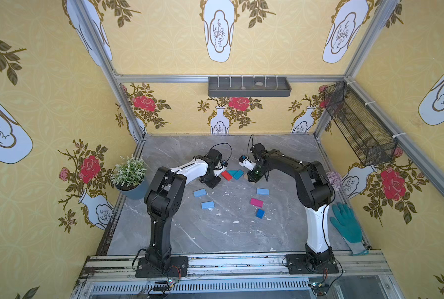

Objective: Assemble a heart with building blocks
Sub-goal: Assemble the building block at the center of the board.

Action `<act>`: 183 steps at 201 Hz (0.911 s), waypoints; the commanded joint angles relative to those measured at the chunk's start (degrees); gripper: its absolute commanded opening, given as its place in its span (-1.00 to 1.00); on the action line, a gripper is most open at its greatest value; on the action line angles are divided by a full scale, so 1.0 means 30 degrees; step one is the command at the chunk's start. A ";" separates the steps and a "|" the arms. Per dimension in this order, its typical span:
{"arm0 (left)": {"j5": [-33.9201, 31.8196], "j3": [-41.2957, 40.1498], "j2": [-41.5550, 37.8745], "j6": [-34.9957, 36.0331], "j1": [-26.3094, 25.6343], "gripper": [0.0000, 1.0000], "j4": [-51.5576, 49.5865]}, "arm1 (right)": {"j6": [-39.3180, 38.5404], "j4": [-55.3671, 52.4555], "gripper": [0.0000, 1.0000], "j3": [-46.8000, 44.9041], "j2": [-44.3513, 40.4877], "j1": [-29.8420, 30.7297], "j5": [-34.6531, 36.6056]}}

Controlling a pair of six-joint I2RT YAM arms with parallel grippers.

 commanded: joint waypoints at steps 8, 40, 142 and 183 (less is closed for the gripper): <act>0.0065 0.0081 0.0246 0.0588 0.0018 -0.51 0.0035 | -0.0315 -0.0391 -0.75 0.0136 0.0263 0.0077 0.0329; 0.0175 0.0125 0.0332 0.0868 0.0018 -0.51 0.0009 | -0.0400 -0.0479 -0.75 0.0226 0.0299 0.0092 0.0368; 0.0294 0.1047 0.0832 0.1226 0.0018 -0.51 -0.0347 | -0.0473 -0.0494 -0.75 0.0425 0.0409 0.0264 0.0533; 0.0287 0.1051 0.0862 0.1164 0.0018 -0.52 -0.0346 | -0.0462 -0.0537 -0.75 0.0606 0.0533 0.0311 0.0473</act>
